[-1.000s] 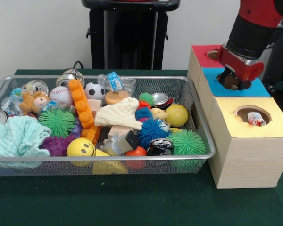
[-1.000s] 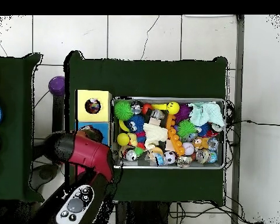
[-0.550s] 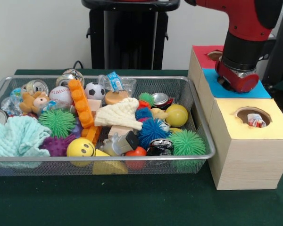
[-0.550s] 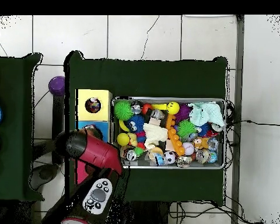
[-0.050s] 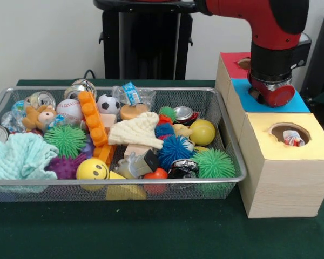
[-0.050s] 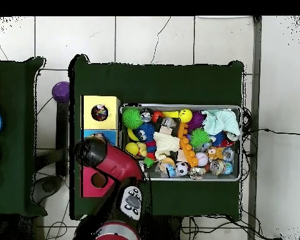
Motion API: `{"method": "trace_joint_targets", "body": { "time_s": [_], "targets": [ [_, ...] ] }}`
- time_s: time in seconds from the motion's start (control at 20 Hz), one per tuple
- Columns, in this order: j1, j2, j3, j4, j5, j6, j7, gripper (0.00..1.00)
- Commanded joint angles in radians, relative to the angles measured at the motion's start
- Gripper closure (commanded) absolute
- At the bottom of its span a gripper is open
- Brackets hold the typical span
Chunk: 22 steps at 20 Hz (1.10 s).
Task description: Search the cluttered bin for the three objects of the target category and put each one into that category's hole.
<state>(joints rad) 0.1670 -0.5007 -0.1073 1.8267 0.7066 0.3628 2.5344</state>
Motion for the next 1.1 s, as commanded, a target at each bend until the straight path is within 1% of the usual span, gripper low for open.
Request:
{"method": "trace_joint_targets", "body": {
  "time_s": [0.05, 0.1, 0.4, 0.8, 1.1],
  "targets": [
    [-0.16, 0.355, 0.342, -0.036, -0.001, -0.531, 0.362, 0.0],
    [-0.171, 0.358, 0.35, -0.035, -0.024, -0.54, 0.366, 1.0],
    [-0.156, 0.354, 0.325, -0.041, -0.041, -0.526, 0.354, 1.0],
    [-0.057, 0.347, 0.216, -0.082, 0.009, -0.415, 0.317, 1.0],
    [-0.013, 0.35, 0.168, -0.101, 0.034, -0.37, 0.3, 1.0]
  ]
}}
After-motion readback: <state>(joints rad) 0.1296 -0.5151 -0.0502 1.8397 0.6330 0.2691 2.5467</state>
